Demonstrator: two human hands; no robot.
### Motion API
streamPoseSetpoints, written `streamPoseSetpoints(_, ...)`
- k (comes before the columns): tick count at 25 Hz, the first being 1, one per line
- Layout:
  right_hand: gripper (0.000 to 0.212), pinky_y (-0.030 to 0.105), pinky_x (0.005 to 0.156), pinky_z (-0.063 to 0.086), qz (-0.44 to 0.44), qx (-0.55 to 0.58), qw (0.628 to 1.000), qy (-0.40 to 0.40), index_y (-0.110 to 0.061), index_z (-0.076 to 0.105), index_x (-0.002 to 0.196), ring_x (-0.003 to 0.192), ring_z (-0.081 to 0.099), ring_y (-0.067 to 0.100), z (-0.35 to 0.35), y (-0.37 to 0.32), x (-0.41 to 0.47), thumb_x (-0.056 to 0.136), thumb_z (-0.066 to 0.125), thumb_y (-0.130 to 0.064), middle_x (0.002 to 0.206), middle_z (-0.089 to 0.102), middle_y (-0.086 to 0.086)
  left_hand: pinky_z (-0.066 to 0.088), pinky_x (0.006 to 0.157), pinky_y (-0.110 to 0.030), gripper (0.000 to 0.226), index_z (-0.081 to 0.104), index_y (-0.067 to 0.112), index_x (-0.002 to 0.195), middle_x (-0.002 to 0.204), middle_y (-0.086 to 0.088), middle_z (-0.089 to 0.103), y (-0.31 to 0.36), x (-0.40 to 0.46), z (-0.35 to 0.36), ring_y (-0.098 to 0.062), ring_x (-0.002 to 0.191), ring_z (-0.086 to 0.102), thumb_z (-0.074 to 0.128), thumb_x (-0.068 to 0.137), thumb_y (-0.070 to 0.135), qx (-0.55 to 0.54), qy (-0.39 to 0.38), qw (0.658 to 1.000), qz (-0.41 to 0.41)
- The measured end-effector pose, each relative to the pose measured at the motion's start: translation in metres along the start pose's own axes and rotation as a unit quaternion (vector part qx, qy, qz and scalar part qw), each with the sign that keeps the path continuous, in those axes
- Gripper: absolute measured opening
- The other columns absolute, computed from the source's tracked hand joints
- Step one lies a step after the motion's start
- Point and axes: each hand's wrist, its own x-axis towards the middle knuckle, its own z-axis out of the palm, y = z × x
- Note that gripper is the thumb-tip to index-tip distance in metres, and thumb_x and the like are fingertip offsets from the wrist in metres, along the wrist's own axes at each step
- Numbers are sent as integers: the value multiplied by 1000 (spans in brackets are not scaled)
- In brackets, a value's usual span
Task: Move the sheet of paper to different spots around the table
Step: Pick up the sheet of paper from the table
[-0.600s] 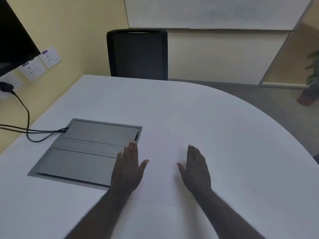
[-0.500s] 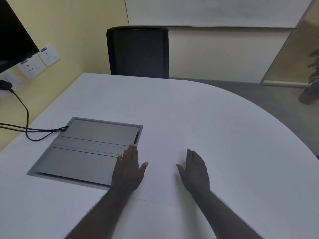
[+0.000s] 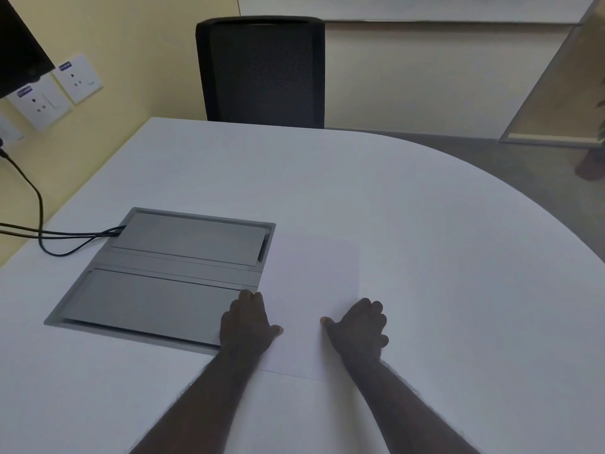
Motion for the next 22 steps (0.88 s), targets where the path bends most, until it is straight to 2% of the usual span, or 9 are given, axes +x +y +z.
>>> streamPoseSetpoints(7,65,44,78,48,66,80,995,-12,-7,42,114,113,47,28,-4,-17,1,68,79,-37,116,38,7,41,92,-33,60,49,17,125,129,0,47,1,1,-1,-20,120,48,67,82,54,17,0,1000,1)
streamPoseSetpoints(11,60,44,79,47,84,95,992,-16,-6,49,111,110,48,28,-5,-20,8,68,79,-34,106,33,4,40,91,-33,57,51,18,121,126,0,48,1,2,-1,-20,118,49,67,81,55,21,4,1000,-3)
streamPoseSetpoints(14,59,43,80,46,105,94,990,-18,-7,52,110,111,48,27,-7,-27,12,67,79,-36,104,32,3,40,91,-32,55,52,19,118,124,1,49,1,3,1,-19,116,50,68,80,55,18,13,1000,-2)
streamPoseSetpoints(18,65,43,85,45,121,81,989,-24,-9,55,111,112,46,27,-7,-34,15,65,78,-50,109,37,5,40,90,-32,54,53,19,116,122,2,50,1,4,1,-19,114,52,70,79,55,18,27,999,0)
streamPoseSetpoints(22,67,44,85,48,109,67,992,8,-8,48,113,112,46,28,-4,-27,13,63,79,-40,117,38,7,40,93,-32,57,53,20,120,125,3,49,1,4,2,-18,116,52,69,79,55,25,29,999,1)
